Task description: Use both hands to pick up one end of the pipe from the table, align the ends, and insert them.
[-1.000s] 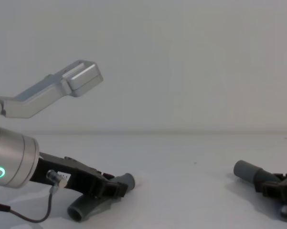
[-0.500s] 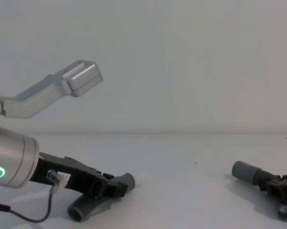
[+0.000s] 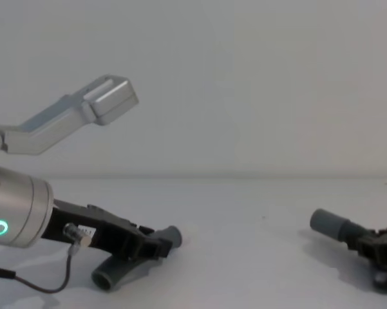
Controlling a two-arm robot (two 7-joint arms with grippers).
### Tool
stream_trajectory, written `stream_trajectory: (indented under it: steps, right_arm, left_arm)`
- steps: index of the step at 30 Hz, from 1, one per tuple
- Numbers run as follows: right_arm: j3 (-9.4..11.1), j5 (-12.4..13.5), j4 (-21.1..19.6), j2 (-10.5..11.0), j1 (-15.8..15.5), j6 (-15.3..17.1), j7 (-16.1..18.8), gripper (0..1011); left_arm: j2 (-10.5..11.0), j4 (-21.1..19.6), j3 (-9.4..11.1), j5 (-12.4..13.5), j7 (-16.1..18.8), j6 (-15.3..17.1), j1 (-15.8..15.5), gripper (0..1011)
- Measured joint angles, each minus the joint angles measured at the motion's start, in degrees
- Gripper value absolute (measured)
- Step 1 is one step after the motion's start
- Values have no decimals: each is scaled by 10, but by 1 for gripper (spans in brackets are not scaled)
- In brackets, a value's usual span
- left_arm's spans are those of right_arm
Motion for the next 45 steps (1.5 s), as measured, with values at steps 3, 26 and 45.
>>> stream_trajectory:
  steps: [3, 26, 45]
  right_arm:
    - [3, 3, -4, -2, 0, -16, 0, 165]
    - [16, 50, -27, 12, 18, -144, 71, 164]
    - [-7, 92, -2, 85, 49, -204, 227, 164]
  left_arm:
    - [0, -1, -1, 5, 3, -10, -2, 353]
    - [5, 7, -4, 15, -44, -84, -47, 352]
    - [41, 48, 22, -7, -184, -160, -111, 353]
